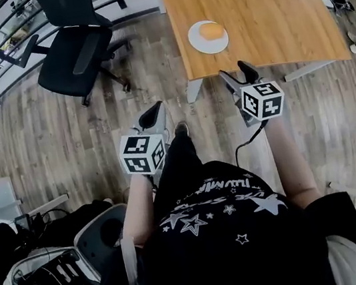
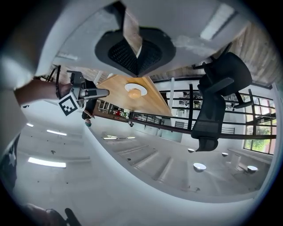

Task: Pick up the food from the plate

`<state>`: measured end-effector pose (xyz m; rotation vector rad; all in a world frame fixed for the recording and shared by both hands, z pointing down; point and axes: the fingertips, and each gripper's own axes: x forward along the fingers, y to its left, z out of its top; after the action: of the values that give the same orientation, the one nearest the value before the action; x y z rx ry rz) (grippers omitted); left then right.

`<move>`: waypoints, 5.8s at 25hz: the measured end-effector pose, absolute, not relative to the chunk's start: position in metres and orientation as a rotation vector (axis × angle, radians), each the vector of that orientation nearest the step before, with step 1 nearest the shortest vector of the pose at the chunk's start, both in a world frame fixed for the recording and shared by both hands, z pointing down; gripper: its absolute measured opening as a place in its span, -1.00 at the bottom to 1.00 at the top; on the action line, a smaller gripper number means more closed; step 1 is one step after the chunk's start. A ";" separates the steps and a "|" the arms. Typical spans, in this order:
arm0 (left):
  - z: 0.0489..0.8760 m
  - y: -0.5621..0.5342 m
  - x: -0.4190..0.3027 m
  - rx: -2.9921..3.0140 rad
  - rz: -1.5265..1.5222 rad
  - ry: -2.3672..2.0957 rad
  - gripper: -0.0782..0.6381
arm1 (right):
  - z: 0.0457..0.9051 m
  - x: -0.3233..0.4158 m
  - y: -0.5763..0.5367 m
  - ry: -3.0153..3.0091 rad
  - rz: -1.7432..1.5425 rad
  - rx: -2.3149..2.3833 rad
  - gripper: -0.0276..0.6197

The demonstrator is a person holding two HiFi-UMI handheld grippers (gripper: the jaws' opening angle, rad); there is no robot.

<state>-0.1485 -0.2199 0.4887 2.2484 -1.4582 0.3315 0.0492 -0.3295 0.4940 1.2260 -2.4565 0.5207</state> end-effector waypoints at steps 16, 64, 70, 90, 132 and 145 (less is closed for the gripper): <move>0.482 -0.317 -0.165 2.330 0.358 -1.302 -0.78 | 0.521 0.044 -0.417 -2.189 0.288 1.133 0.18; 0.522 -0.418 -0.185 2.357 0.392 -1.130 -0.78 | 0.601 0.019 -0.511 -1.848 0.027 0.623 0.29; 0.517 -0.413 -0.186 2.363 0.389 -1.136 -0.78 | 0.579 0.016 -0.512 -1.968 0.119 0.786 0.29; 0.498 -0.367 -0.149 2.351 0.397 -1.191 -0.78 | 0.501 0.034 -0.468 -2.445 0.595 1.209 0.29; 0.478 -0.126 -0.048 2.367 0.348 -1.265 -0.78 | 0.442 0.120 -0.207 -2.718 0.692 1.242 0.29; 0.471 -0.081 -0.054 2.339 0.364 -1.296 -0.78 | 0.438 0.113 -0.167 -2.733 0.693 1.184 0.29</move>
<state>-0.0538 -0.0806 0.4706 2.3393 -1.2957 0.3636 0.1133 -0.1674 0.4385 1.1836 -2.7330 0.6934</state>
